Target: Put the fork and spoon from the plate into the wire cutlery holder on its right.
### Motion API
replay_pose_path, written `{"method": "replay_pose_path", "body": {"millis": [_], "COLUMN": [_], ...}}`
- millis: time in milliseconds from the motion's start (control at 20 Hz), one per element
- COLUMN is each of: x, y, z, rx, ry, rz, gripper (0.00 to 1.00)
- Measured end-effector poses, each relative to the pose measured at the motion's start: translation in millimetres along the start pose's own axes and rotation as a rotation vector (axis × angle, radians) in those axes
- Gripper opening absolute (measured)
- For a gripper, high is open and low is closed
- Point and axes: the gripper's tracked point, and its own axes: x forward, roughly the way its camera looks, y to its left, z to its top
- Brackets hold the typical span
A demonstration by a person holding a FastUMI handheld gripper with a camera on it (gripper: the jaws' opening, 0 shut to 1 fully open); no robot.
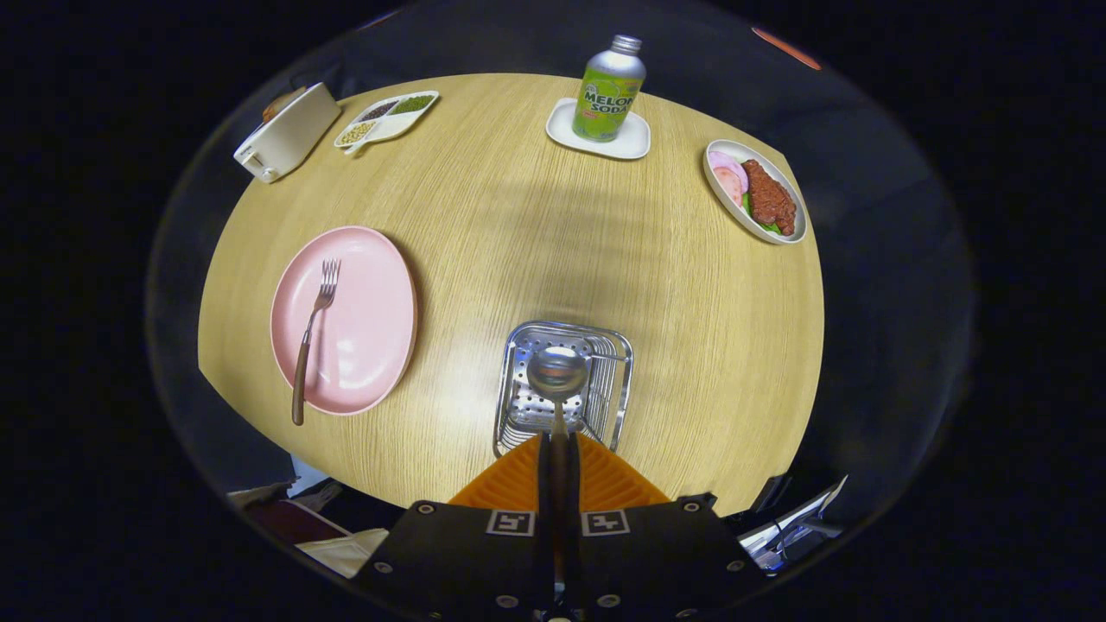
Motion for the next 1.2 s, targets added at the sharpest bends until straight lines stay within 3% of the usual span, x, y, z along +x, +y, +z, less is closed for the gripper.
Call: {"method": "replay_pose_path", "body": {"millis": [500,700,800,850,950,1200], "x": [-11.8,-37.4,-52.9,-59.8,-73.2,-80.9], "y": [-0.9,2.7,16.6,23.3,40.3,100.3], "z": [8.7,20.8,32.8,38.2,48.9,55.5], "rx": [0.035,0.070,0.105,0.118,0.139,0.148], "ry": [-0.095,-0.228,-0.336,-0.395,-0.510,-0.688], "rz": [0.011,0.001,0.011,0.012,0.009,0.034], "gripper": [0.13,0.42,0.62,0.83,0.99,0.99]}}
